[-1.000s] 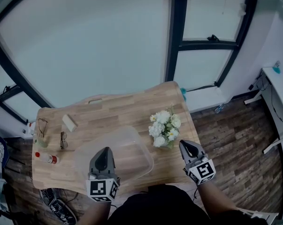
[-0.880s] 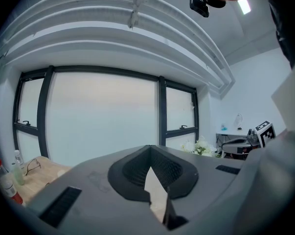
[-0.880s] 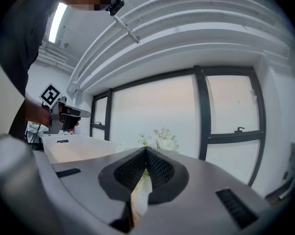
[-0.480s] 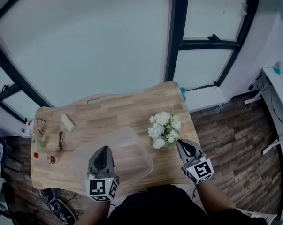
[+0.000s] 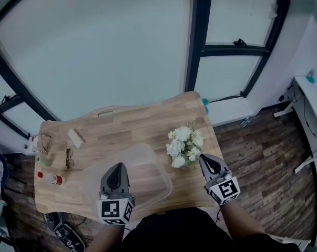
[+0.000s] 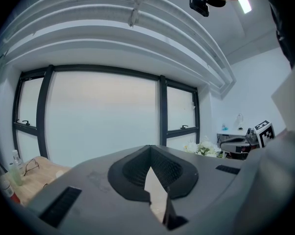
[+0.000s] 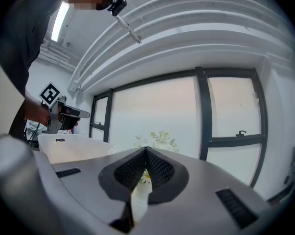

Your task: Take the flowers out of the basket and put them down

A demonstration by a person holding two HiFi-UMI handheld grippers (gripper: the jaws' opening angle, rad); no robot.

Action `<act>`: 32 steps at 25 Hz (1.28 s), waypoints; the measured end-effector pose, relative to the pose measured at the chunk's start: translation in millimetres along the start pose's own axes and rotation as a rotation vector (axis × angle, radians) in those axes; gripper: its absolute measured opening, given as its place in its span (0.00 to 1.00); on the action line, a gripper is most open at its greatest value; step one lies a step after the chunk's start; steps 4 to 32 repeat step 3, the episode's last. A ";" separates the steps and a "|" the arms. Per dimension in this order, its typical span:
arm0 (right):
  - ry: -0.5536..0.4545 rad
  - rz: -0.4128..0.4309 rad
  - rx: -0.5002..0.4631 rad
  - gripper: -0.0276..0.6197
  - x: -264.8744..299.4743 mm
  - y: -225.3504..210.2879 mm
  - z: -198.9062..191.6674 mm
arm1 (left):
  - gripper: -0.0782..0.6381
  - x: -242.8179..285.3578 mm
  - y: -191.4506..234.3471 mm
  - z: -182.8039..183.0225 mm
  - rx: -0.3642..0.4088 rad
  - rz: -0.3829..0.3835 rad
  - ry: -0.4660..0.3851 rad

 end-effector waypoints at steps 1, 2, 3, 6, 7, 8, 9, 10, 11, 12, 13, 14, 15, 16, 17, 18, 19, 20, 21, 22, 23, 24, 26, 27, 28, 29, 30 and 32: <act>0.001 -0.001 -0.002 0.08 -0.8 0.1 -0.2 | 0.12 -0.3 -1.1 0.2 0.000 -0.003 -0.002; 0.002 -0.001 -0.005 0.08 -1.7 0.3 -0.5 | 0.12 -0.7 -2.0 0.7 0.001 -0.007 -0.004; 0.003 -0.002 -0.008 0.08 -2.5 0.5 -0.7 | 0.11 -0.9 -3.0 1.3 0.002 -0.010 -0.007; 0.003 -0.002 -0.008 0.08 -2.5 0.5 -0.7 | 0.11 -0.9 -3.0 1.3 0.002 -0.010 -0.007; 0.003 -0.002 -0.008 0.08 -2.5 0.5 -0.7 | 0.11 -0.9 -3.0 1.3 0.002 -0.010 -0.007; 0.003 -0.002 -0.008 0.08 -2.5 0.5 -0.7 | 0.11 -0.9 -3.0 1.3 0.002 -0.010 -0.007; 0.003 -0.002 -0.008 0.08 -2.5 0.5 -0.7 | 0.11 -0.9 -3.0 1.3 0.002 -0.010 -0.007; 0.003 -0.002 -0.008 0.08 -2.5 0.5 -0.7 | 0.11 -0.9 -3.0 1.3 0.002 -0.010 -0.007; 0.003 -0.002 -0.008 0.08 -2.5 0.5 -0.7 | 0.11 -0.9 -3.0 1.3 0.002 -0.010 -0.007; 0.003 -0.002 -0.008 0.08 -2.5 0.5 -0.7 | 0.11 -0.9 -3.0 1.3 0.002 -0.010 -0.007; 0.003 -0.002 -0.008 0.08 -2.5 0.5 -0.7 | 0.11 -0.9 -3.0 1.3 0.002 -0.010 -0.007; 0.003 -0.002 -0.008 0.08 -2.5 0.5 -0.7 | 0.11 -0.9 -3.0 1.3 0.002 -0.010 -0.007; 0.003 -0.002 -0.008 0.08 -2.5 0.5 -0.7 | 0.11 -0.9 -3.0 1.3 0.002 -0.010 -0.007; 0.003 -0.002 -0.008 0.08 -2.5 0.5 -0.7 | 0.11 -0.9 -3.0 1.3 0.002 -0.010 -0.007; 0.003 -0.002 -0.008 0.08 -2.5 0.5 -0.7 | 0.11 -0.9 -3.0 1.3 0.002 -0.010 -0.007; 0.003 -0.002 -0.008 0.08 -2.5 0.5 -0.7 | 0.11 -0.9 -3.0 1.3 0.002 -0.010 -0.007; 0.003 -0.002 -0.008 0.08 -2.5 0.5 -0.7 | 0.11 -0.9 -3.0 1.3 0.002 -0.010 -0.007; 0.003 -0.002 -0.008 0.08 -2.5 0.5 -0.7 | 0.11 -0.9 -3.0 1.3 0.002 -0.010 -0.007; 0.003 -0.002 -0.008 0.08 -2.5 0.5 -0.7 | 0.11 -0.9 -3.0 1.3 0.002 -0.010 -0.007; 0.003 -0.002 -0.008 0.08 -2.5 0.5 -0.7 | 0.11 -0.9 -3.0 1.3 0.002 -0.010 -0.007; 0.003 -0.002 -0.008 0.08 -2.5 0.5 -0.7 | 0.11 -0.9 -3.0 1.3 0.002 -0.010 -0.007; 0.003 -0.002 -0.008 0.08 -2.5 0.5 -0.7 | 0.11 -0.9 -3.0 1.3 0.002 -0.010 -0.007; 0.003 -0.002 -0.008 0.08 -2.5 0.5 -0.7 | 0.11 -0.9 -3.0 1.3 0.002 -0.010 -0.007; 0.003 -0.002 -0.008 0.08 -2.5 0.5 -0.7 | 0.11 -0.9 -3.0 1.3 0.002 -0.010 -0.007; 0.003 -0.002 -0.008 0.08 -2.5 0.5 -0.7 | 0.11 -0.9 -3.0 1.3 0.002 -0.010 -0.007; 0.003 -0.002 -0.008 0.08 -2.5 0.5 -0.7 | 0.11 -0.9 -3.0 1.3 0.002 -0.010 -0.007; 0.003 -0.002 -0.008 0.08 -2.5 0.5 -0.7 | 0.11 -0.9 -3.0 1.3 0.002 -0.010 -0.007; 0.003 -0.002 -0.008 0.08 -2.5 0.5 -0.7 | 0.11 -0.9 -3.0 1.3 0.002 -0.010 -0.007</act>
Point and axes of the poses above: the fingertips, and each gripper's own axes: x forward along the fingers, y to its left, z out of its top, the point moved 4 cm from there along -x, backward along the fingers, and after that the axes turned 12 degrees about z, right-handed, at the moved point
